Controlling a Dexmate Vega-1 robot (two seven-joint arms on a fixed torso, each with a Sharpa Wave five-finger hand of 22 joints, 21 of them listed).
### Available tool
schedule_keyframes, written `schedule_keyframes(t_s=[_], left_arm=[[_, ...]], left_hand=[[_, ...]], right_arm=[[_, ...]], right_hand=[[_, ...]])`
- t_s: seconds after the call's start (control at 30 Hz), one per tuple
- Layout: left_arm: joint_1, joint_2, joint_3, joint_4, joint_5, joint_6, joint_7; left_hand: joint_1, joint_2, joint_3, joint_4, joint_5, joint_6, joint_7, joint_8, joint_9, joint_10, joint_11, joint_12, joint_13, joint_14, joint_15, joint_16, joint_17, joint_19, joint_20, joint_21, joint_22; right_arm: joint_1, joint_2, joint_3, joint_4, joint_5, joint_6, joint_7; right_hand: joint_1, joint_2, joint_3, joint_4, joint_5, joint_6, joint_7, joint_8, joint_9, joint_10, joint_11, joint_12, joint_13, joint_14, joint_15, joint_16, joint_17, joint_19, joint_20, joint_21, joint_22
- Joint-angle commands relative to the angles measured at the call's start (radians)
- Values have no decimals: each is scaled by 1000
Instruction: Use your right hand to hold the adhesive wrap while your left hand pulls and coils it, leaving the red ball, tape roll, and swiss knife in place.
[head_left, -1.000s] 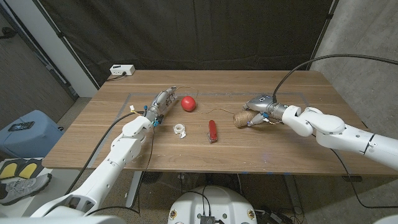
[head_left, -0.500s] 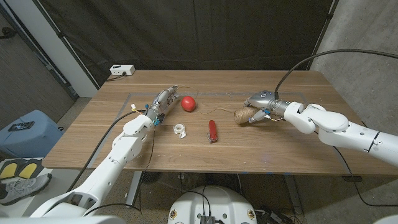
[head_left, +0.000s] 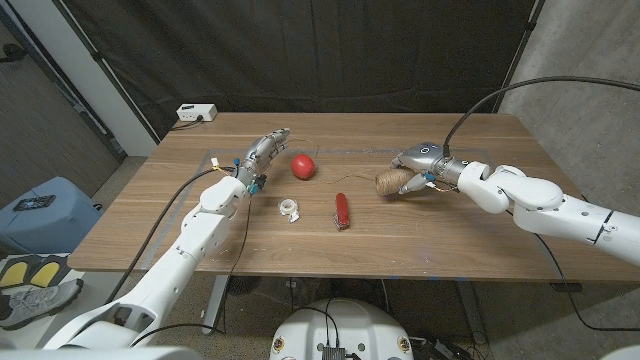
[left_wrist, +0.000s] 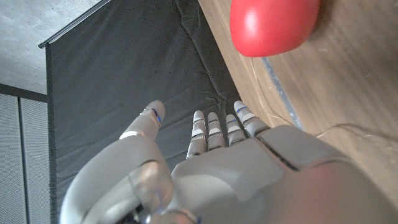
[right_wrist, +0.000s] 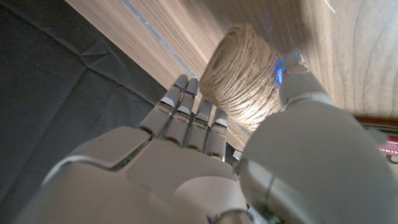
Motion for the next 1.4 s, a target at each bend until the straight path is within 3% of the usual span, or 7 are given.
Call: schedule_keyframes(t_s=[0.03,0.13,0.4,0.53,0.73,0.93,1.4], left_arm=[[-10,20,19,-47,29,-21,35],[-12,26,25,-52,41,-21,48],[-13,40,42,-71,83,-28,97],[-16,46,51,-80,103,-33,121],[-19,51,64,-90,128,-43,157],[-26,67,82,-100,162,-51,187],[-51,103,131,-107,212,-57,228]], left_hand=[[12,-1,1,-5,6,9,6,6,3,9,2,7,1,9,2,5,1,14,0,6,2],[16,-2,-1,-6,8,9,6,5,3,12,3,8,2,13,2,5,1,14,-1,6,2],[74,-25,-1,-22,19,38,-6,3,3,85,-31,27,10,82,-21,14,3,62,-5,14,3],[119,-40,2,-27,22,59,-10,5,3,115,-43,36,18,126,-30,20,5,93,-9,22,6],[241,-75,18,-32,35,143,-23,27,7,159,-64,47,31,173,-47,18,6,126,-11,26,9],[309,-96,21,-31,47,189,-32,37,11,183,-76,52,40,212,-57,23,7,146,-9,30,11],[408,-156,0,-29,47,231,-47,40,15,219,-106,70,56,247,-84,23,11,166,-14,32,12]], right_arm=[[-2,1,8,0,8,9,-18],[-1,0,10,0,11,12,-19],[-3,-5,20,-11,30,9,-16],[-7,-11,27,-25,36,4,-18],[-11,-23,40,-43,47,-2,-18],[-13,-29,55,-57,70,-1,-19],[-10,-35,86,-90,112,12,-19]], right_hand=[[25,29,-3,5,5,54,-42,9,2,66,-57,4,3,7,-154,2,5,10,-21,1,3],[26,29,-4,5,5,55,-41,10,1,69,-56,4,4,8,-155,3,7,10,-21,0,3],[29,31,-4,5,5,61,-41,12,-1,74,-57,5,3,17,-158,4,11,11,-22,-1,3],[30,31,-3,5,6,59,-40,12,-1,72,-54,4,4,17,-155,1,12,12,-22,-1,3],[31,31,-1,6,6,60,-38,13,-2,75,-58,2,0,21,-158,-1,14,12,-23,-2,3],[30,31,-1,6,6,62,-39,15,-3,77,-58,3,1,24,-157,-2,16,13,-23,-2,3],[27,31,-4,9,5,64,-37,16,-4,81,-54,-1,-5,32,-156,-4,22,13,-22,-4,3]])
